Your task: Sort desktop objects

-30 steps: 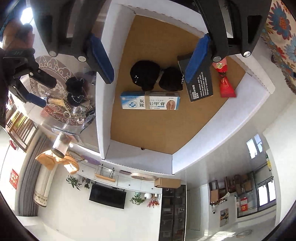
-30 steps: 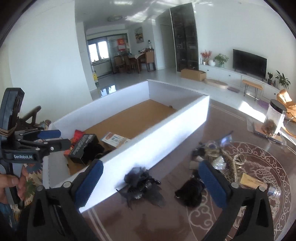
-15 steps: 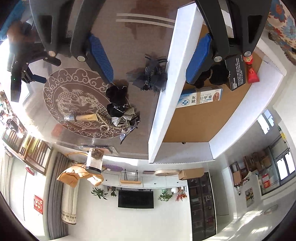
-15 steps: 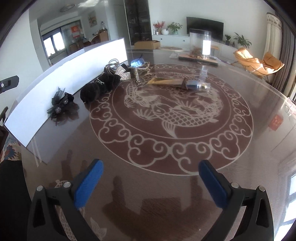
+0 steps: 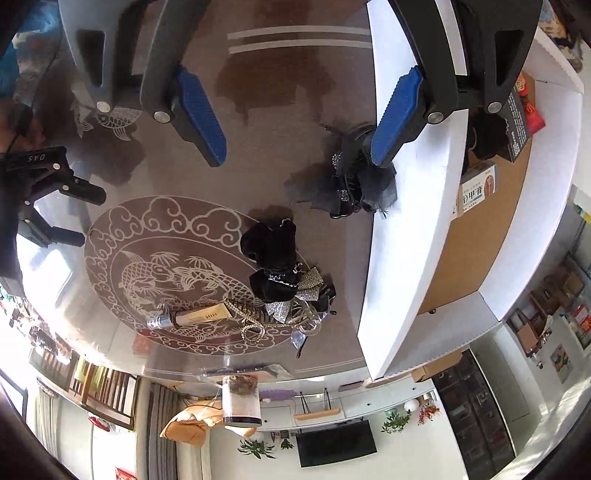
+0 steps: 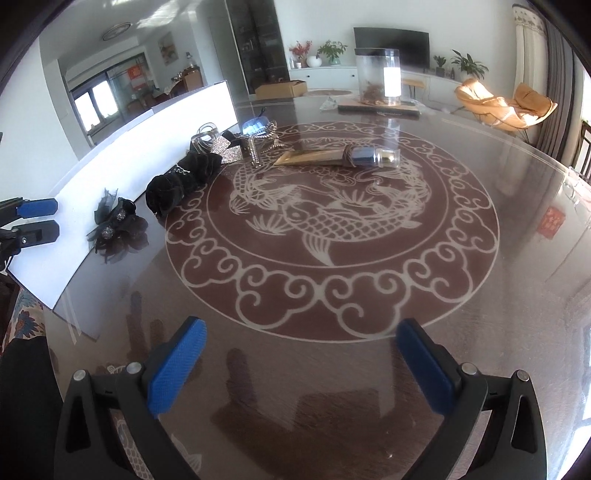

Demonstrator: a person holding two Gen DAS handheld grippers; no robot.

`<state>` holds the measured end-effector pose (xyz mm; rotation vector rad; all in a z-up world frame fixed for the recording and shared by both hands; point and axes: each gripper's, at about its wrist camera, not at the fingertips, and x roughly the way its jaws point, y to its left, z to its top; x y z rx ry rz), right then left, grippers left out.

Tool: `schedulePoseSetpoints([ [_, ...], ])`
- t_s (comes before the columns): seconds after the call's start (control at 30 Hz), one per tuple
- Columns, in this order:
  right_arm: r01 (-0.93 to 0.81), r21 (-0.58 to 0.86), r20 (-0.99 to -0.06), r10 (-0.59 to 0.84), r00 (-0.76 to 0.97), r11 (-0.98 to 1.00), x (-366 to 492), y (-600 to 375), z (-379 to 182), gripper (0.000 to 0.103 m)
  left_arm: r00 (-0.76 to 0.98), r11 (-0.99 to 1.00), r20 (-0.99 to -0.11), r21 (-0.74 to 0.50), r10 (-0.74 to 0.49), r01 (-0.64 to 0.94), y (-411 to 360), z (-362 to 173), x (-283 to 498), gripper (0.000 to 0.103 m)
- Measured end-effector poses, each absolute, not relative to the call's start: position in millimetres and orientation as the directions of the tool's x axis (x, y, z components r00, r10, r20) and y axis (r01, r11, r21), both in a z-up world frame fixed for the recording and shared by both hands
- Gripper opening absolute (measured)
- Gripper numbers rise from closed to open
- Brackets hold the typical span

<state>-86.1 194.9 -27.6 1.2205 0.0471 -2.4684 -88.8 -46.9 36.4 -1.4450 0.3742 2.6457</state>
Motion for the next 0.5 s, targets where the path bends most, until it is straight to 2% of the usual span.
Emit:
schedulePoseSetpoints([
  [0.13, 0.361, 0.138, -0.77, -0.329, -0.546, -0.922, -85.4, 193.5, -27.6, 0.103, -0.545, -0.95, -0.83, 0.256, -0.12, -0.179, -31.6, 7.2, -124.3, 0.08],
  [0.2, 0.358, 0.145, -0.768, -0.333, -0.547, -0.923, -85.4, 194.6, -27.3, 0.103, -0.514, -0.959, -0.845, 0.249, -0.146, -0.138, -35.3, -7.8, -139.2, 0.08],
  [0.27, 0.353, 0.151, -0.764, -0.335, -0.551, -0.923, -85.3, 196.2, -26.6, 0.103, -0.496, -0.968, -0.852, 0.238, -0.167, -0.082, -41.0, -19.1, -145.7, 0.086],
  [0.37, 0.351, 0.157, -0.762, -0.34, -0.551, -0.923, -85.3, 197.4, -26.4, 0.103, -0.519, -0.983, -0.848, 0.168, -0.109, -0.068, -39.6, -19.5, -140.6, 0.095],
  [0.5, 0.352, 0.158, -0.763, -0.34, -0.549, -0.923, -85.8, 197.1, -26.7, 0.103, -0.513, -0.972, -0.857, 0.078, 0.049, -0.223, -8.4, -10.8, -114.1, 0.096],
])
